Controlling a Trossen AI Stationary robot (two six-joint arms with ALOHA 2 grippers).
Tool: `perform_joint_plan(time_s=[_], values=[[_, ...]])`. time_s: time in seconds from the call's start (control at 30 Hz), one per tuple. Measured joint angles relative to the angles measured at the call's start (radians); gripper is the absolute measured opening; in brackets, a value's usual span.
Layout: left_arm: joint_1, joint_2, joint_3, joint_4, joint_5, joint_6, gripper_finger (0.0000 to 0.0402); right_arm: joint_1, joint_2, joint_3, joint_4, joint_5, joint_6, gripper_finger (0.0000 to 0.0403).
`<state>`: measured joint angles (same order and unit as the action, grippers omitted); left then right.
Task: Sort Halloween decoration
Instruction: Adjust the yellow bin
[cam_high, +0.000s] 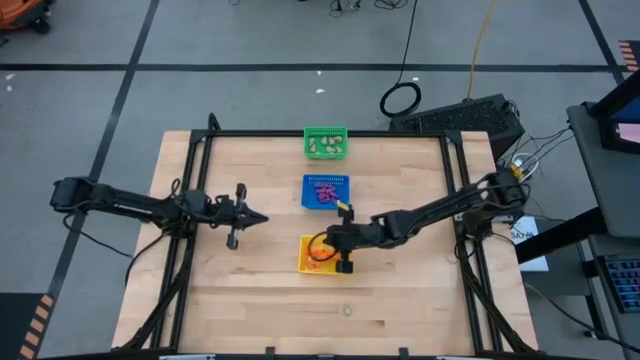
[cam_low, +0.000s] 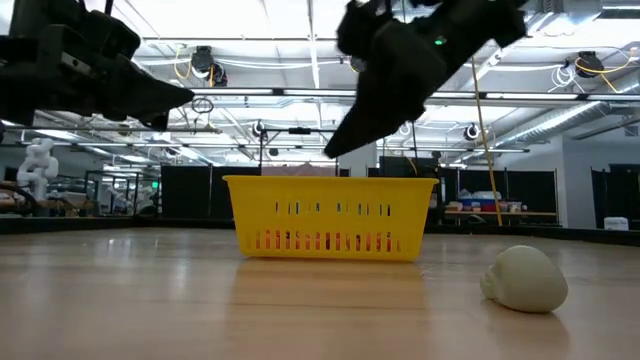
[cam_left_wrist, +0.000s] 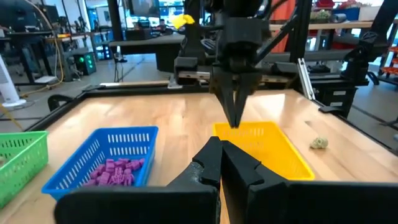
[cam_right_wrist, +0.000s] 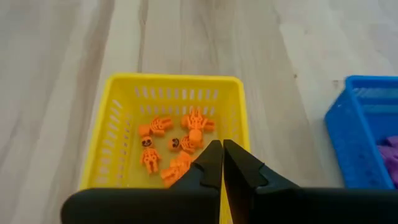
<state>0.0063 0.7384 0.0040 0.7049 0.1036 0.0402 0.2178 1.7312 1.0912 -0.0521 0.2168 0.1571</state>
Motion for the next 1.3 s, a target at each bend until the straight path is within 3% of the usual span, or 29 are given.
perform_joint_plan(time_s=[0.13, 0.33, 0.53, 0.87, 0.97, 1.13, 1.3], values=[[0.000, -0.112, 0.000, -0.090, -0.002, -0.001, 0.0011, 0.023, -0.087, -0.087, 0.029, 0.036, 0.063, 0.0000], [0.000, -0.272, 0.000, -0.247, -0.006, 0.001, 0.0011, 0.111, -0.165, -0.097, -0.180, 0.107, 0.176, 0.0000], [0.000, -0.359, 0.000, -0.404, -0.006, -0.006, 0.0011, 0.192, -0.151, -0.059, -0.335, 0.119, 0.182, 0.0005], [0.000, -0.361, 0.000, -0.531, -0.006, -0.077, 0.0011, 0.206, 0.008, 0.108, -0.459, -0.111, 0.363, 0.0111], [0.000, -0.361, 0.000, -0.531, -0.006, -0.085, 0.0011, 0.217, 0.088, 0.184, -0.443, -0.116, 0.358, 0.0092], [0.000, -0.361, 0.000, -0.531, -0.006, -0.085, 0.0011, 0.230, 0.174, 0.358, -0.449, -0.110, 0.326, 0.0013], [0.000, -0.361, 0.000, -0.531, -0.006, -0.085, 0.0011, 0.214, 0.252, 0.463, -0.478, -0.115, 0.313, 0.0011]])
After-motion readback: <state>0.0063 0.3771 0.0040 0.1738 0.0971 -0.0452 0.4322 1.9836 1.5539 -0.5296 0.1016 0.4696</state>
